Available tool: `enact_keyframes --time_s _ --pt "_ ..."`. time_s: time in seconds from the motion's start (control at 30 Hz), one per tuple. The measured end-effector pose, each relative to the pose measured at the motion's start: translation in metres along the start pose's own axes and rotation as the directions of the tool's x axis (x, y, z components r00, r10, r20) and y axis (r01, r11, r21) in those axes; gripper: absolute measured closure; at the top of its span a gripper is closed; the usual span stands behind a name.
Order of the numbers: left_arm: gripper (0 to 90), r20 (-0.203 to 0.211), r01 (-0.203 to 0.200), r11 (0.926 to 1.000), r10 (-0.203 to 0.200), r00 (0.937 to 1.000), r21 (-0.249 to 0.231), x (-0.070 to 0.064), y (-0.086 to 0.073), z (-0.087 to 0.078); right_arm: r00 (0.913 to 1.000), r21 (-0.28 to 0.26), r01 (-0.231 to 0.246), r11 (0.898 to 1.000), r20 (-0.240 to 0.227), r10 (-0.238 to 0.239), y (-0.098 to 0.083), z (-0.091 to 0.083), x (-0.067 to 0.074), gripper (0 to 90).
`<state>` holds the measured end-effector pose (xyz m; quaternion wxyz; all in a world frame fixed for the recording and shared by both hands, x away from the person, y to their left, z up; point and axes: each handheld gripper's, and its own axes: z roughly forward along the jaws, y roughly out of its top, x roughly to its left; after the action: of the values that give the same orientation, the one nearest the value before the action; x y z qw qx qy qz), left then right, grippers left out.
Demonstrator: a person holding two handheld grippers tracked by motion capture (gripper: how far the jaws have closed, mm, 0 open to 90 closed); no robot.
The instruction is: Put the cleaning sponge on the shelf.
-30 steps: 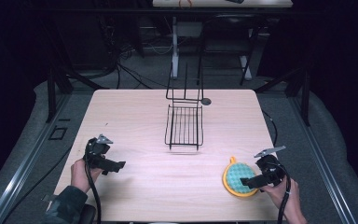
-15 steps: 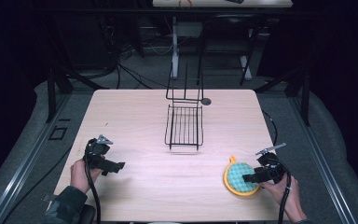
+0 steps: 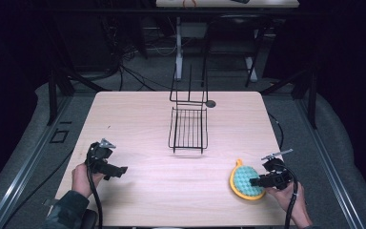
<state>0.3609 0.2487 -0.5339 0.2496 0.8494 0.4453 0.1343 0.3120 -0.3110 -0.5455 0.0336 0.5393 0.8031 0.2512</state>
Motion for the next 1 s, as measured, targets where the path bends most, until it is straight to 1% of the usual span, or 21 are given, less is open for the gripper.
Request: enact_keyframes --time_s 0.03,0.07,0.1,0.13,0.17,0.2,0.3,0.4,0.53,0.57,0.63,0.7,0.77,0.83,0.9,0.97,1.0 --pt "0.1 0.0 0.0 1.0 0.0 1.0 0.0 0.0 0.0 0.0 1.0 0.0 0.0 1.0 0.0 0.0 0.0 0.0 0.0 67.4" --pt "0.1 0.0 -0.001 1.0 0.001 1.0 0.005 0.0 0.0 0.001 1.0 -0.006 -0.003 1.0 0.007 0.003 0.0 -0.001 0.001 72.8" --pt "0.1 0.0 -0.001 1.0 0.001 1.0 0.005 0.0 0.0 0.001 1.0 -0.006 -0.003 1.0 0.007 0.003 0.0 -0.001 0.001 72.8" --pt "0.1 -0.005 0.0 1.0 0.0 1.0 0.001 -0.001 0.0 0.001 0.9997 -0.02 0.015 1.0 0.02 -0.015 -0.001 -0.003 0.003 78.5" --pt "0.1 0.0 -0.004 1.0 0.004 1.0 0.007 0.0 0.001 0.001 0.9995 -0.024 0.022 0.999 0.022 -0.021 -0.001 -0.004 0.003 81.3" --pt "0.1 -0.004 -0.005 1.0 0.005 1.0 0.005 -0.001 0.001 0.002 0.9997 -0.028 0.017 0.999 0.02 -0.016 -0.001 -0.005 0.004 82.0" --pt "0.1 -0.005 -0.006 0.9999 0.006 1.0 0.008 -0.001 0.001 0.002 0.9995 -0.029 0.023 0.999 0.022 -0.023 -0.001 -0.005 0.005 83.1" --pt "0.1 -0.006 -0.005 1.0 0.005 1.0 0.003 -0.001 0.001 0.001 0.9996 -0.053 0.017 0.998 0.021 -0.016 -0.002 -0.009 0.005 84.5" --pt "0.1 -0.001 -0.004 1.0 0.004 1.0 0.007 0.0 0.001 0.001 0.9993 -0.07 0.022 0.997 0.032 -0.02 -0.002 -0.014 0.004 84.9" --pt "0.1 0.0 -0.003 1.0 0.003 1.0 0.005 0.0 0.001 0.002 0.9996 -0.084 0.014 0.996 0.027 -0.012 -0.002 -0.016 0.003 84.9" --pt "0.1 -0.002 -0.005 1.0 0.006 1.0 0.005 0.0 0.001 0.001 0.9996 -0.09 0.014 0.996 0.026 -0.012 -0.001 -0.018 0.002 85.0" --pt "0.1 -0.001 -0.005 1.0 0.005 1.0 0.002 0.0 0.001 0.001 0.9995 -0.099 0.02 0.995 0.028 -0.017 -0.002 -0.019 0.002 85.0" --pt "0.1 -0.006 -0.006 1.0 0.006 1.0 0.0 -0.001 0.001 0.001 0.9996 -0.115 0.023 0.993 0.02 -0.021 -0.001 -0.022 0.004 85.0" --pt "0.1 -0.004 -0.006 1.0 0.006 1.0 0.001 -0.001 0.001 0.001 0.9998 -0.116 0.016 0.993 0.015 -0.015 -0.001 -0.023 0.005 85.0" --pt "0.1 -0.002 -0.007 1.0 0.007 1.0 0.002 -0.001 0.001 0.002 0.9998 -0.134 0.02 0.991 0.009 -0.019 0.001 -0.026 0.006 85.0" --pt "0.1 0.001 -0.007 1.0 0.007 1.0 0.006 0.0 0.001 0.002 0.9998 -0.14 0.02 0.99 0.008 -0.019 0.001 -0.027 0.006 85.0" --pt "0.1 0.002 -0.007 1.0 0.007 1.0 0.004 0.0 0.001 0.002 0.9996 -0.15 0.028 0.988 0.01 -0.027 0.002 -0.029 0.006 85.1"
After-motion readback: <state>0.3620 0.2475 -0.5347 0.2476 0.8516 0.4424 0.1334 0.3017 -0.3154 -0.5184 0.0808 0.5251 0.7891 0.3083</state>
